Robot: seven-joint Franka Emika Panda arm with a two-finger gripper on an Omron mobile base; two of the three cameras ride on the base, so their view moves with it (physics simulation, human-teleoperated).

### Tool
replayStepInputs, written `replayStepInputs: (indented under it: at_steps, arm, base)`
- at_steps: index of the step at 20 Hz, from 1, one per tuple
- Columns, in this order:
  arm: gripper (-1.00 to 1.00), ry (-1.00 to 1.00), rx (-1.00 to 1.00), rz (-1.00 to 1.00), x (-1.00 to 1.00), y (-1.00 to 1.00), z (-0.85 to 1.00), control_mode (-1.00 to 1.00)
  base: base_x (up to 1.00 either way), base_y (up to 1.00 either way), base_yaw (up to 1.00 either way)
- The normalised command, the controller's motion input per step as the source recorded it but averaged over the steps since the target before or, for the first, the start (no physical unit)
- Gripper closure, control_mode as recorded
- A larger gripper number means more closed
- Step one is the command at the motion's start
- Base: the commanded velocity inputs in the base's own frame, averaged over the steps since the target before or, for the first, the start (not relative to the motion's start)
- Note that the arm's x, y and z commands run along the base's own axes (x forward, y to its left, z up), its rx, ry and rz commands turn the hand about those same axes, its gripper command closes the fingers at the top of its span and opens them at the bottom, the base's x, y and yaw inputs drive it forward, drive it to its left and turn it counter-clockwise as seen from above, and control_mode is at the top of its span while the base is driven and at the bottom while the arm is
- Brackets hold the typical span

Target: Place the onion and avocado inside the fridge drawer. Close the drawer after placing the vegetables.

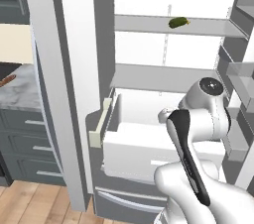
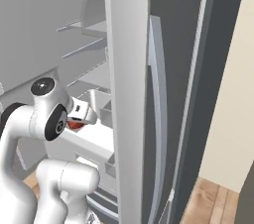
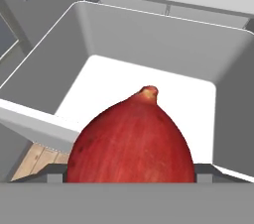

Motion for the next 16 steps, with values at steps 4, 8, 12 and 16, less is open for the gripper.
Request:
replayStepInputs:
  at_steps: [4, 8, 12, 16]
  arm:
    - [1.0, 0.02, 0.04, 0.0, 0.5, -0.12, 0.0, -1.0]
    - [1.0, 0.12, 0.02, 0.0, 0.99, 0.0, -0.01, -1.0]
    - [1.0, 0.2, -0.01, 0.0, 0.95, 0.01, -0.44, -1.0]
    - [1.0, 0.18, -0.02, 0.0, 0.6, -0.01, -0.48, -1.0]
  base:
    - [0.0, 0.0, 0.0]
    - [0.0, 0.0, 0.0]
    - [0.0, 0.0, 0.0]
    - [0.0, 0.0, 0.0]
